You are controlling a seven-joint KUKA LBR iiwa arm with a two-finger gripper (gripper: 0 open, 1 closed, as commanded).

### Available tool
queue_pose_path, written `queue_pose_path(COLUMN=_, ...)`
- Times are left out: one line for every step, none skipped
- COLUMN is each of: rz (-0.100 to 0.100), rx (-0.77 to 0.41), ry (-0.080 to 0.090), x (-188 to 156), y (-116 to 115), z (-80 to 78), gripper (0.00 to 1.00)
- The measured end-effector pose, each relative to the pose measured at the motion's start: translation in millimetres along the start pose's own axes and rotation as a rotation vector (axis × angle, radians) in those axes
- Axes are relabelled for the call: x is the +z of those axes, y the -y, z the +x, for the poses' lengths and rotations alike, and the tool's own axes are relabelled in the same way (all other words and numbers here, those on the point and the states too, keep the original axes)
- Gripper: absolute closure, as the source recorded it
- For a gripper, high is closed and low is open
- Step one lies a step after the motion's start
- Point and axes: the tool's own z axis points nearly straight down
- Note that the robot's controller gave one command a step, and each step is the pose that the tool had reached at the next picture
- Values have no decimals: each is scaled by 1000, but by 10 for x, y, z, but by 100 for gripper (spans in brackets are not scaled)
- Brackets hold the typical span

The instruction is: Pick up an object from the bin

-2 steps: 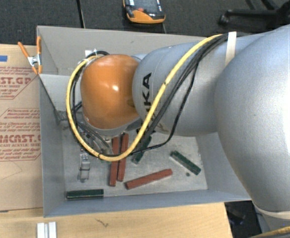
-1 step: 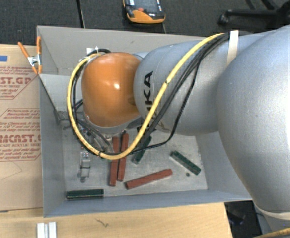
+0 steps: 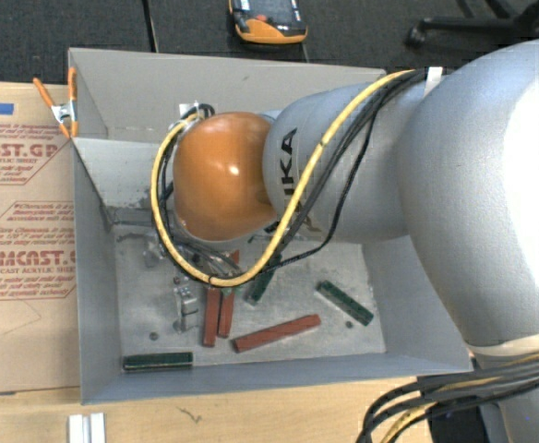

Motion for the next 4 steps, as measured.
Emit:
queue_pose_path(rz=0, rx=-117, ry=-9, x=86, y=367, z=297, gripper=0)
queue_pose_path(rz=0, rx=-412, ry=-6, x=-5, y=741, z=-20, gripper=0)
queue_pose_path(rz=0, rx=-550, ry=-4, x=576, y=841, z=-33, gripper=0)
queue_pose_path(rz=-4, rx=-880, ry=-6, x=723, y=812, z=8, gripper=100)
